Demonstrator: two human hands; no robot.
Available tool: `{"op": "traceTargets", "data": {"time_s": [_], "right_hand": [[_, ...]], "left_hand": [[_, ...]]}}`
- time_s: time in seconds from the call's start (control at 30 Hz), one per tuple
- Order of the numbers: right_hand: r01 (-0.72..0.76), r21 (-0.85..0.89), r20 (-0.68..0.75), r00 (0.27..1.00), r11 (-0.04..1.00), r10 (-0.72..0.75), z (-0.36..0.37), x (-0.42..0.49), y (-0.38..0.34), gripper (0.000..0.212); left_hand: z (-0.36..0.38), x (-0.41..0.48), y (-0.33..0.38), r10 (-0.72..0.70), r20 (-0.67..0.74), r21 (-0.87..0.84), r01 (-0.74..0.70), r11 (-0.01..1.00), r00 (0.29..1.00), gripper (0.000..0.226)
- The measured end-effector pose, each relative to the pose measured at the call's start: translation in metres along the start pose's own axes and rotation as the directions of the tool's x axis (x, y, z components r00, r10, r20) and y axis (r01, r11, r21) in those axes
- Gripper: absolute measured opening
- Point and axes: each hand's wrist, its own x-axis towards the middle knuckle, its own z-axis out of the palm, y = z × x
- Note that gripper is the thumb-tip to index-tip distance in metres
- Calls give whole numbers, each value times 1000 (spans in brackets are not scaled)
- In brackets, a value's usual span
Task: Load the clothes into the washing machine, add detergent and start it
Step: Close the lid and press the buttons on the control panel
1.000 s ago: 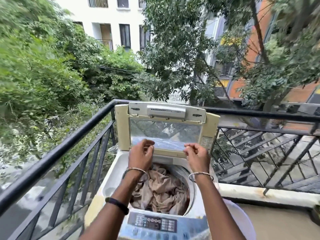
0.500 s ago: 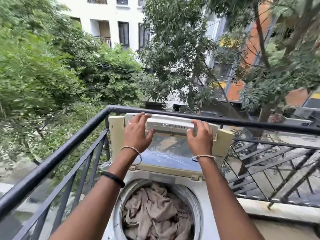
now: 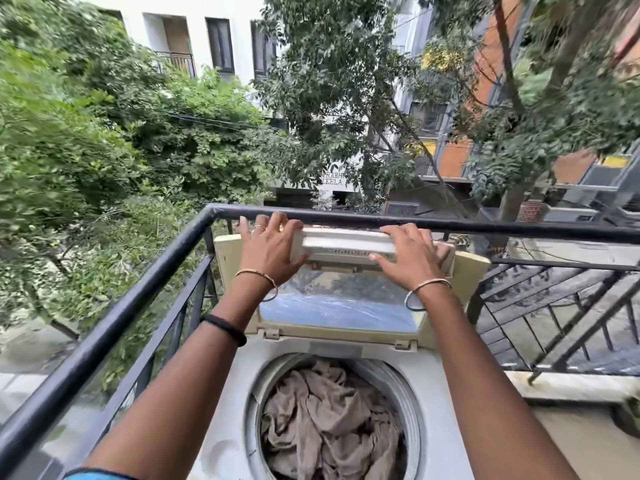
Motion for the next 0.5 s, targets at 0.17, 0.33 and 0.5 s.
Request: {"op": "traceTargets", "data": {"time_s": [0.17, 0.33, 0.5], "right_hand": [[61, 4, -7, 998, 998, -61, -8, -32, 4, 54], [91, 78, 56, 994, 993, -96, -13, -78, 6, 54], [168, 82, 166, 970, 982, -180, -13, -128, 11, 55]], "left_hand": [[-8, -25, -11, 136, -39, -154, -140, 978, 990, 54], [-23, -55, -14, 240, 124, -256, -203, 945, 963, 57], [-24, -90, -9, 363, 332, -379, -229, 897, 871, 53]]}}
